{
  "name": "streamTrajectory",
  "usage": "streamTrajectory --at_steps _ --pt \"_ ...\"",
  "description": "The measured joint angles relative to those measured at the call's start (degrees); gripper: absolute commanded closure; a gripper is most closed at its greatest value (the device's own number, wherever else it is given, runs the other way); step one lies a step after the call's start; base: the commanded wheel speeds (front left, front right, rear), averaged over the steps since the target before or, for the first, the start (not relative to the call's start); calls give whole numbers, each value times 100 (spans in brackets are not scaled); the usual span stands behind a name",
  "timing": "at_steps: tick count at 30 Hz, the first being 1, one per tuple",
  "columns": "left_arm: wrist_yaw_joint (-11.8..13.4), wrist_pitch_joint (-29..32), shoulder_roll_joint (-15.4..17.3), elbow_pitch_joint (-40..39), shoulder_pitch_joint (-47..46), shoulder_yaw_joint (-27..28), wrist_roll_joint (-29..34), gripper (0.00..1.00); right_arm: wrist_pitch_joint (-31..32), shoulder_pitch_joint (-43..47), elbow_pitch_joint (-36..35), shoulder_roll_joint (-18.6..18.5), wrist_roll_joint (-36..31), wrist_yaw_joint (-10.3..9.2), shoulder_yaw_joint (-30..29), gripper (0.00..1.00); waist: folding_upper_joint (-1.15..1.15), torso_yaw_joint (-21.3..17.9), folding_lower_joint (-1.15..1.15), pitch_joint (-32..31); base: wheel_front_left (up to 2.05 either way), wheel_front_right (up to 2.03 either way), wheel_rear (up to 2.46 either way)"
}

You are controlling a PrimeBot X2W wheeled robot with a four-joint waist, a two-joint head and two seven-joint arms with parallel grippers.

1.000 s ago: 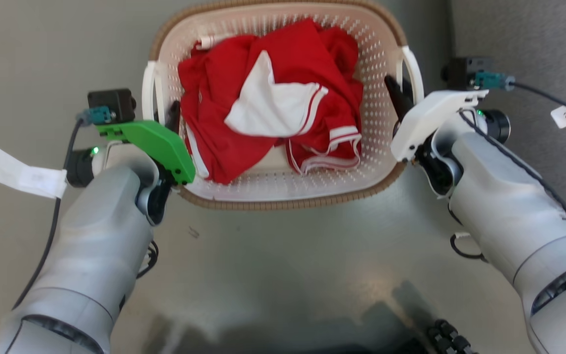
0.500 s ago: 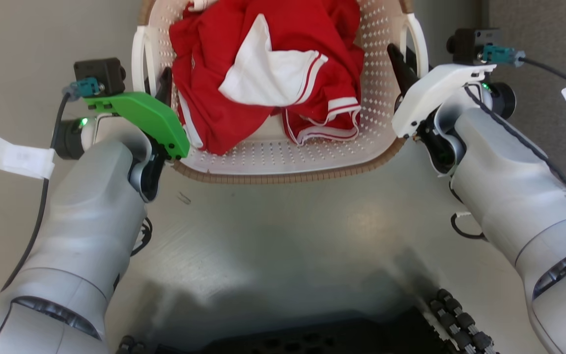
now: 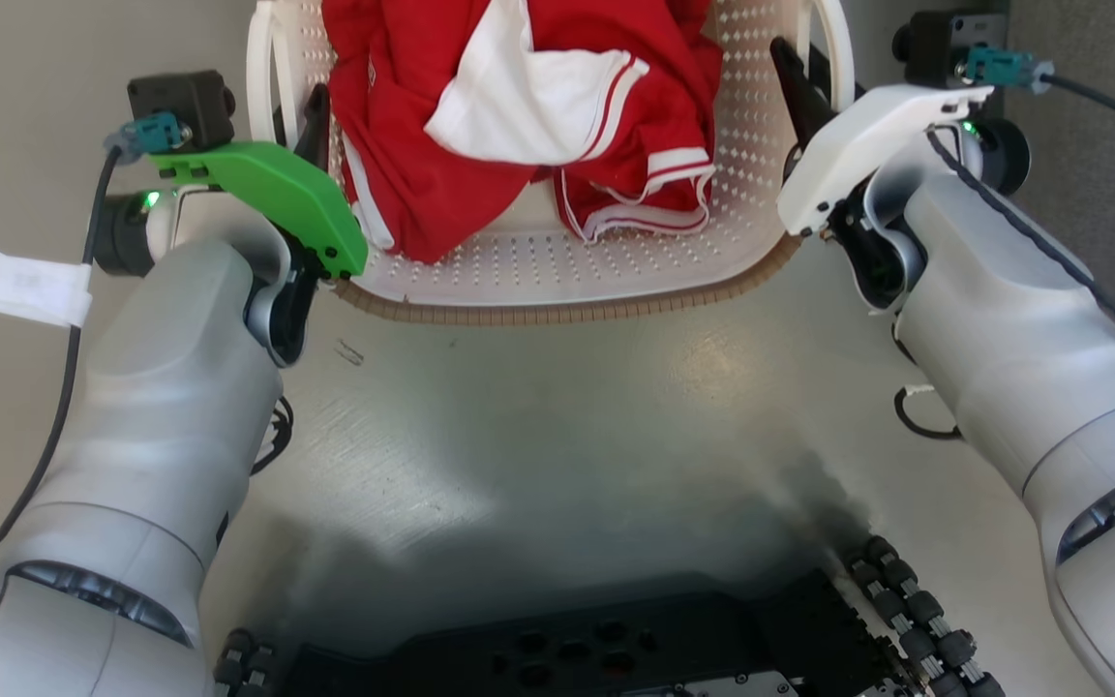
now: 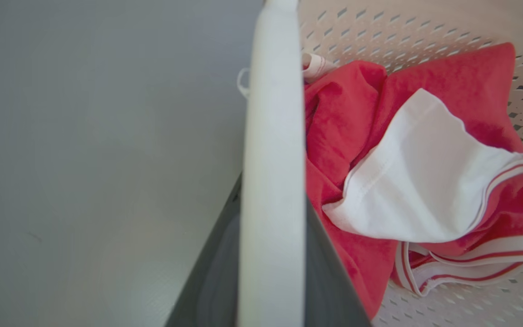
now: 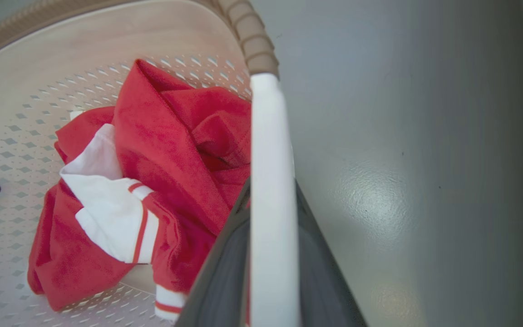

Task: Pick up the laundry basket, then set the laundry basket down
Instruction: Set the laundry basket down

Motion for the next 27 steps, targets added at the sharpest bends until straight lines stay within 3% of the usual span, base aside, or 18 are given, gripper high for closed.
streamTrajectory --at_steps 12,27 --pt "0 -3 166 -516 -169 352 337 100 -9 -235 -332 -121 -318 -12 -303 100 0 17 0 259 0 0 0" --pt "0 -21 149 -637 -92 552 644 100 -7 -94 -375 -121 -489 -53 -498 100 0 -11 0 382 0 0 0"
